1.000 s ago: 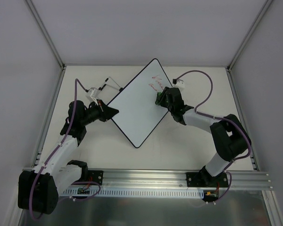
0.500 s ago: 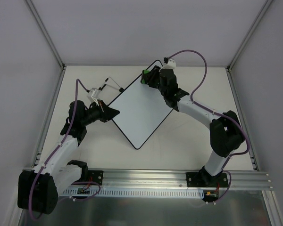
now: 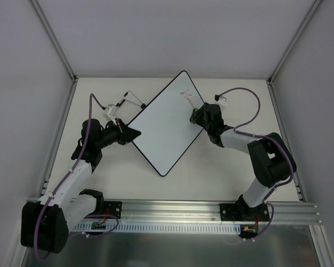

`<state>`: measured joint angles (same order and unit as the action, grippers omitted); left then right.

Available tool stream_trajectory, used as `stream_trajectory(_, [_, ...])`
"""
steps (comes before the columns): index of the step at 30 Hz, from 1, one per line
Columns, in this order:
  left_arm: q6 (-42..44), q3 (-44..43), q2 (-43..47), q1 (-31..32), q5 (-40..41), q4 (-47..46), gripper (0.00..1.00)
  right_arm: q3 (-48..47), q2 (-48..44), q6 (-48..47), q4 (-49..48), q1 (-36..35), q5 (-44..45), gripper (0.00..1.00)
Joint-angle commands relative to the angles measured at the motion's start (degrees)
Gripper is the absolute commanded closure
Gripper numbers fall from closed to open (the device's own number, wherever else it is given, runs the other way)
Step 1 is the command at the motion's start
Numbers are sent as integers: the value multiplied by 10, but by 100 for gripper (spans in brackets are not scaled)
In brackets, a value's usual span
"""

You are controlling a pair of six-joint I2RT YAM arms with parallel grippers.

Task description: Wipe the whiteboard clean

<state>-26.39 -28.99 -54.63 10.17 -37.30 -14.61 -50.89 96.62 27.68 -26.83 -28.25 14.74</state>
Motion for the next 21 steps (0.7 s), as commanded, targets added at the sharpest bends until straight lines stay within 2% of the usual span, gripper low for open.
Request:
stream_trajectory(1, [131, 10, -5, 20, -44, 57, 100, 42, 22, 11, 41, 3, 8, 100])
stream_trajectory(6, [132, 10, -5, 20, -49, 57, 100, 20, 17, -3, 40, 3, -5, 100])
stream_trajectory(15, [132, 9, -7, 20, -51, 59, 100, -136, 11, -25, 42, -20, -39, 100])
stream_trajectory(21, [134, 9, -6, 21, -48, 59, 100, -227, 44, -22, 43, -30, -46, 100])
